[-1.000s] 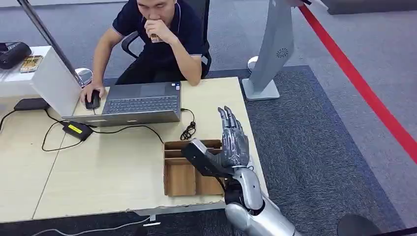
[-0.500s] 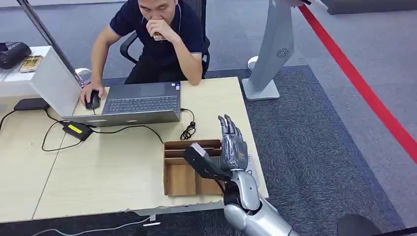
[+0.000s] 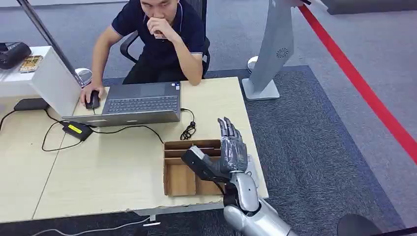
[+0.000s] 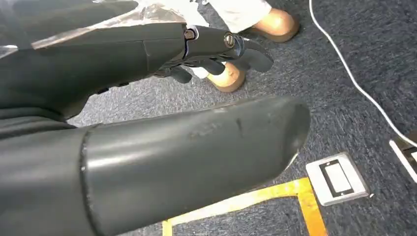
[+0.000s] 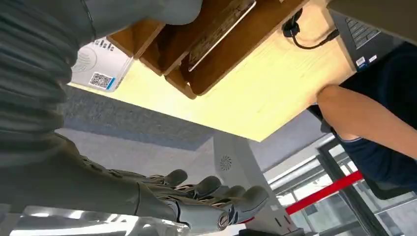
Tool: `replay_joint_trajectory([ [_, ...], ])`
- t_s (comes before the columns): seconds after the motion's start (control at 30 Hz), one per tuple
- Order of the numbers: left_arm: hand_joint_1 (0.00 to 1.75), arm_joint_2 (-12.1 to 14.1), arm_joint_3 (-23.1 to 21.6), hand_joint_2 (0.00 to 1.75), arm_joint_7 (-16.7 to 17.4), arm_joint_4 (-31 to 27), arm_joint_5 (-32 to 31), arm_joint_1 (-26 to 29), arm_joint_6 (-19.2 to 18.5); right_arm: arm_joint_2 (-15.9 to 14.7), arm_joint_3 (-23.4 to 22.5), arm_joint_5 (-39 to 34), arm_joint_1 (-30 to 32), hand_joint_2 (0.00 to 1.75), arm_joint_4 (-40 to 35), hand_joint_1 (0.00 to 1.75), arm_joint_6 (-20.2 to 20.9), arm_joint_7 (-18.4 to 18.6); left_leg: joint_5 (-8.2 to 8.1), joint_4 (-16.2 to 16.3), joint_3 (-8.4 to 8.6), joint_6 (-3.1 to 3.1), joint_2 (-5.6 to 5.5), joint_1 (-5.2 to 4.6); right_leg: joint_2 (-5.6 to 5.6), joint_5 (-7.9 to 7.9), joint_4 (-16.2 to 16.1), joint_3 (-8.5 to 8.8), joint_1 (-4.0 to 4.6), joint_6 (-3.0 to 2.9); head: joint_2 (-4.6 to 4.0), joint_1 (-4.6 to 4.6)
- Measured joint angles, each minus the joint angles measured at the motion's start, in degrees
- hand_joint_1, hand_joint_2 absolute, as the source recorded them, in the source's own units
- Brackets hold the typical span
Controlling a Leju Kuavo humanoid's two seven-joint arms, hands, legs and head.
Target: Pass the card to the sensor for recognition and then transmit it.
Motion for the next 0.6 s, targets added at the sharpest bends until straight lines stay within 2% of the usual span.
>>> replay_joint_trajectory([
  [0.17, 0.0, 0.0, 0.0, 0.0, 0.0, 0.0, 0.1, 0.0, 0.1, -0.5, 0.0, -0.9, 0.0, 1.75, -0.1, 0.0, 1.0, -0.3, 0.0, 0.0, 0.0, 0.0, 0.0, 0.0, 0.0, 0.0, 0.0, 0.0, 0.0, 0.0, 0.0, 0.0],
  [0.6, 0.0, 0.0, -0.1, 0.0, -0.3, 0.0, 0.4, 0.0, 0.1, -0.6, 0.1, -2.0, -0.1, 1.75, 0.0, 0.0, 0.6, -0.4, 0.0, 0.0, 0.0, 0.0, 0.0, 0.0, 0.0, 0.0, 0.0, 0.0, 0.0, 0.0, 0.0, 0.0],
])
